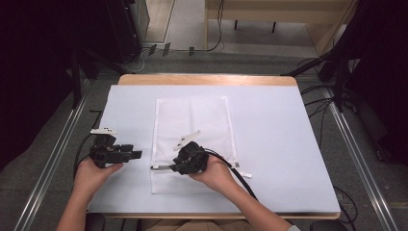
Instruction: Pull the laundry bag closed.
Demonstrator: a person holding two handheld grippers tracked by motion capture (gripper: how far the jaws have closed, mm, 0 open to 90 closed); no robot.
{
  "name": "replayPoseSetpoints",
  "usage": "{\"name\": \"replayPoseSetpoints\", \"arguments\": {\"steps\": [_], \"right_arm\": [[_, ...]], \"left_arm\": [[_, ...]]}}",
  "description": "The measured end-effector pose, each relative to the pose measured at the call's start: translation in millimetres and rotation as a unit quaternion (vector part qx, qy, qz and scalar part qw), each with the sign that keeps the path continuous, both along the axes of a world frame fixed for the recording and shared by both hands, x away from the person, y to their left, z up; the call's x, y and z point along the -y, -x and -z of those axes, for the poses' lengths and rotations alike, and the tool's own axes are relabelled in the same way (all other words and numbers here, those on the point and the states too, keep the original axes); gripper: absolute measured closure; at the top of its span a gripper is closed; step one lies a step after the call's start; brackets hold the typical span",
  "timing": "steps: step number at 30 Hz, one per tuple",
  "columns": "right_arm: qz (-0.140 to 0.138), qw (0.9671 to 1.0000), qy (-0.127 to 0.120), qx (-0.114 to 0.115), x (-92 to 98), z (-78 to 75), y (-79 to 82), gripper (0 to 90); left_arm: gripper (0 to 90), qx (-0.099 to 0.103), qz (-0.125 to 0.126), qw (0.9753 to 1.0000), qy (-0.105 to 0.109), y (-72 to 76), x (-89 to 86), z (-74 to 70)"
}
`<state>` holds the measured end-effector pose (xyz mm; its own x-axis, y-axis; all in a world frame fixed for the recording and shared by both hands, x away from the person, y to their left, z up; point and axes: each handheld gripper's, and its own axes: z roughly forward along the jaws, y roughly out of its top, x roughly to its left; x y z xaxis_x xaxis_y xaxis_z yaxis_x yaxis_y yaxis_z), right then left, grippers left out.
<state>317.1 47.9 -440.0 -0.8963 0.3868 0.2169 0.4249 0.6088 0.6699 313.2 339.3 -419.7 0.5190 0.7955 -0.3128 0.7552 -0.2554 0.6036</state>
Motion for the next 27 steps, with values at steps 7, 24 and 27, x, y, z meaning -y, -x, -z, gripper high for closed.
{"name": "replayPoseSetpoints", "arguments": {"steps": [7,24,27], "right_arm": [[-0.007,0.9999,-0.002,-0.007,-10.0,5.6,2.6,73.3],[-0.023,0.9996,0.000,-0.015,-38.2,18.0,4.3,77.6],[-0.026,0.9995,0.001,-0.020,-41.4,20.3,3.3,76.4]], "left_arm": [[42.4,0.000,-0.001,1.0000,0.001,0.5,-0.8,0.3],[42.4,0.002,-0.004,1.0000,0.000,4.6,-3.0,-0.5],[42.4,0.002,-0.005,1.0000,0.001,5.3,-3.5,-0.3]]}}
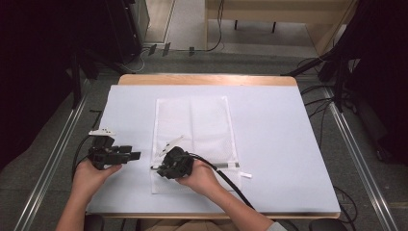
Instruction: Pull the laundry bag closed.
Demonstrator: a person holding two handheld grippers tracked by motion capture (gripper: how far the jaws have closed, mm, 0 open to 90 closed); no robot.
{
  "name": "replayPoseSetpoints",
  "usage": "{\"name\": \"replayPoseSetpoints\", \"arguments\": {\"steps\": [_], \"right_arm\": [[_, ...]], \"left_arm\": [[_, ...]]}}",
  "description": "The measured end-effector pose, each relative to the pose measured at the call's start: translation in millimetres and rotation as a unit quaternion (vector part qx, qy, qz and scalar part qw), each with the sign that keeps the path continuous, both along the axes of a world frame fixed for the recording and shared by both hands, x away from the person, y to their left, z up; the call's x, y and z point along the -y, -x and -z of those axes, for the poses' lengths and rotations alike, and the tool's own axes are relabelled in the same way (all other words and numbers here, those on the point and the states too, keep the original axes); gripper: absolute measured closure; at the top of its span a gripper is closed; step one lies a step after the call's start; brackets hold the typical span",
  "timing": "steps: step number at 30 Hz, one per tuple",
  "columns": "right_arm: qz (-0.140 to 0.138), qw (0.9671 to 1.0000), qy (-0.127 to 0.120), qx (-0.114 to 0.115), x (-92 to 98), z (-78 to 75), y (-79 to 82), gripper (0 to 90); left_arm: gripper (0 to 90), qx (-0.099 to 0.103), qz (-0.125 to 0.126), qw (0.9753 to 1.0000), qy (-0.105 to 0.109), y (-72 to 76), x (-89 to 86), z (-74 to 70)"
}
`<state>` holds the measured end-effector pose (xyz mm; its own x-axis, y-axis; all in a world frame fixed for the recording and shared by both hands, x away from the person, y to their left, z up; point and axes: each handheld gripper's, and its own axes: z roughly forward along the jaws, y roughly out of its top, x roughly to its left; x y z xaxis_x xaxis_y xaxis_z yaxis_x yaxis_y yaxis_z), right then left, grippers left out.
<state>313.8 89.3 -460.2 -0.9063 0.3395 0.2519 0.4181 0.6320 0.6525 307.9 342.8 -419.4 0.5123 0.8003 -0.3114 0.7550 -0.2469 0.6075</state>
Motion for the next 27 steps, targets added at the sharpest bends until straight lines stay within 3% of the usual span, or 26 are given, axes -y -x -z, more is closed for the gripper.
{"name": "replayPoseSetpoints", "arguments": {"steps": [9,19,20,27], "right_arm": [[0.010,0.9999,-0.001,-0.005,-13.3,1.2,-4.3,73.7],[0.016,0.9999,0.005,-0.001,-28.1,0.2,-10.2,79.8],[0.018,0.9998,0.011,0.002,-30.2,-0.5,-11.7,83.7],[0.014,0.9998,0.005,0.012,-28.4,-8.0,-14.7,87.5]], "left_arm": [[42.2,0.001,-0.003,1.0000,-0.001,5.4,-4.5,0.5],[46.5,0.003,-0.006,1.0000,0.004,10.1,-8.6,1.0],[46.6,0.002,-0.004,1.0000,0.007,10.2,-9.0,1.9],[47.5,-0.006,0.022,0.9997,0.009,11.1,-3.0,3.4]]}}
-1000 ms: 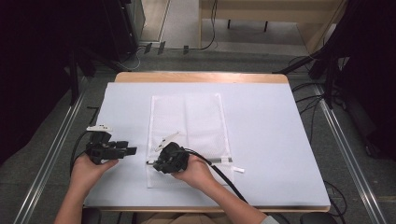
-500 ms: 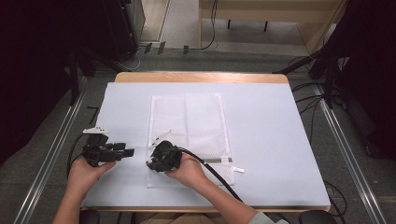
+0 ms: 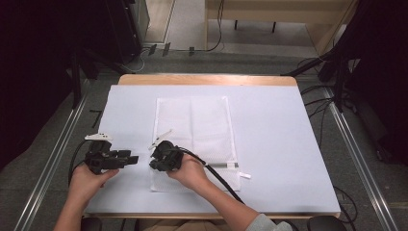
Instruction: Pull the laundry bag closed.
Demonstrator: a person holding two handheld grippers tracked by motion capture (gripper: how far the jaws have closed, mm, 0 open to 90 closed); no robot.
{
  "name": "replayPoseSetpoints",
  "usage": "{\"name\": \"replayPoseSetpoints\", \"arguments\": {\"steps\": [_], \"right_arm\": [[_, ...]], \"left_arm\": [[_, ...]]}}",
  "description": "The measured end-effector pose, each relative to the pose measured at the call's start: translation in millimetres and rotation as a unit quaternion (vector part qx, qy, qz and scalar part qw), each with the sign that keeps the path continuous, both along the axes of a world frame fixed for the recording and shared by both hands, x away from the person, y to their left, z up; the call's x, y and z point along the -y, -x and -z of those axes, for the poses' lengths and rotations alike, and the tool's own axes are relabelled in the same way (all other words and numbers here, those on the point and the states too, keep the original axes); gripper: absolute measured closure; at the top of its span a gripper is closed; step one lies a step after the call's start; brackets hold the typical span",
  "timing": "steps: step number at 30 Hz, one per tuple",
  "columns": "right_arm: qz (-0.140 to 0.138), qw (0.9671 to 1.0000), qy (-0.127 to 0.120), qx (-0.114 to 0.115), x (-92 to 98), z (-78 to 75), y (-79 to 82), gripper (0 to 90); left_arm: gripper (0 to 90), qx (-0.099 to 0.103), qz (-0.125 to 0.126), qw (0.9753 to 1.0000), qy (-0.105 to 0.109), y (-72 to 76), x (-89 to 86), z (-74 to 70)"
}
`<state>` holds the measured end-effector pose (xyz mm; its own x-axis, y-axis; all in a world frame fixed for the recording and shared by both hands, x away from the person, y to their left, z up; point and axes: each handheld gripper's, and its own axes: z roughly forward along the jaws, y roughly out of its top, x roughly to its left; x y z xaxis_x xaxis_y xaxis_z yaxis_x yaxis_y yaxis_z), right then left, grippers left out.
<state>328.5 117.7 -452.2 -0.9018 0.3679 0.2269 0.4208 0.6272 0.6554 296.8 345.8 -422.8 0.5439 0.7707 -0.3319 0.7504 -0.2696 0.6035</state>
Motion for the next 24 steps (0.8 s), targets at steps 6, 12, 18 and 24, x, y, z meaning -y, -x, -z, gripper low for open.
{"name": "replayPoseSetpoints", "arguments": {"steps": [6,12,18,24], "right_arm": [[-0.007,0.9998,-0.012,0.014,4.1,-10.6,-0.4,87.8],[-0.005,0.9995,-0.020,0.024,7.0,-18.5,-1.0,87.8],[-0.003,0.9992,-0.029,0.028,9.1,-25.8,-4.6,87.8],[-0.001,0.9989,-0.037,0.027,9.7,-29.7,-4.3,87.8]], "left_arm": [[49.7,-0.002,0.032,0.9995,0.008,0.5,5.9,0.3],[52.5,-0.006,0.050,0.9987,0.010,0.6,9.6,1.5],[54.6,-0.010,0.070,0.9973,0.018,0.1,17.2,3.4],[58.5,-0.025,0.093,0.9953,0.014,-1.1,26.5,6.5]]}}
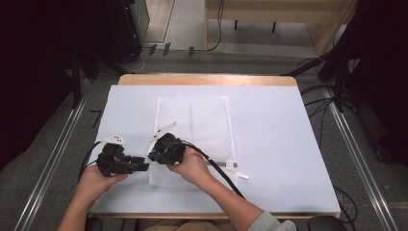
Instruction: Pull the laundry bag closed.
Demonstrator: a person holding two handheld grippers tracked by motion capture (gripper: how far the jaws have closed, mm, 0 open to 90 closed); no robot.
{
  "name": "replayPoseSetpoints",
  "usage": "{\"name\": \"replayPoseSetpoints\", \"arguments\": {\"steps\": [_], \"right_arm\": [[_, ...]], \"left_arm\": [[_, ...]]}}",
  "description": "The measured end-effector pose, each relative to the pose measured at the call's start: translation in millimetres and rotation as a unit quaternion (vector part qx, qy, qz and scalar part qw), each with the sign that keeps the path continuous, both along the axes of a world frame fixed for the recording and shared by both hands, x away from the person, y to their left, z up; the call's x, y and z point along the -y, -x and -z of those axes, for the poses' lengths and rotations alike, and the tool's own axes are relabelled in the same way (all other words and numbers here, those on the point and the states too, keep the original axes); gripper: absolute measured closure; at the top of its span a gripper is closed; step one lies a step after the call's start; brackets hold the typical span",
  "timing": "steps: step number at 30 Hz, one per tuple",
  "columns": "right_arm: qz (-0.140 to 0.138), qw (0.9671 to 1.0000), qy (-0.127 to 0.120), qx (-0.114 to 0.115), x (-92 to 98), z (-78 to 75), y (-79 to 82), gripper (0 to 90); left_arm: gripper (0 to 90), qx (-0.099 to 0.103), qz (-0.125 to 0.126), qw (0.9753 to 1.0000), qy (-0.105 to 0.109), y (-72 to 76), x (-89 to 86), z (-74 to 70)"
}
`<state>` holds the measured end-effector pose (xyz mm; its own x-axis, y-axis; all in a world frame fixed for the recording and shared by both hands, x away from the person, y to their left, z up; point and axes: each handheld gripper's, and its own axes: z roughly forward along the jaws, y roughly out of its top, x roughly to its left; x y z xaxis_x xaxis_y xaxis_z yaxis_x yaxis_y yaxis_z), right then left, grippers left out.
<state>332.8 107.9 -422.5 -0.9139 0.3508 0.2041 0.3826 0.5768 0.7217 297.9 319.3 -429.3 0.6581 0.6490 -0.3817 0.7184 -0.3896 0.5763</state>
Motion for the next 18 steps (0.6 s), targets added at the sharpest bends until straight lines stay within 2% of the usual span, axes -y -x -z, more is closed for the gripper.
{"name": "replayPoseSetpoints", "arguments": {"steps": [4,10,18], "right_arm": [[-0.011,0.9999,-0.010,-0.009,1.6,-2.1,0.1,87.8],[-0.029,0.9994,-0.014,-0.015,3.9,-3.1,1.6,87.8],[-0.039,0.9988,-0.015,-0.025,6.6,-1.9,1.5,87.8]], "left_arm": [[64.2,-0.011,0.017,0.9997,-0.016,-2.1,8.1,4.2],[69.0,-0.017,0.023,0.9994,-0.021,-6.0,11.8,7.2],[72.3,-0.017,0.029,0.9990,-0.029,-9.8,14.3,8.4]]}}
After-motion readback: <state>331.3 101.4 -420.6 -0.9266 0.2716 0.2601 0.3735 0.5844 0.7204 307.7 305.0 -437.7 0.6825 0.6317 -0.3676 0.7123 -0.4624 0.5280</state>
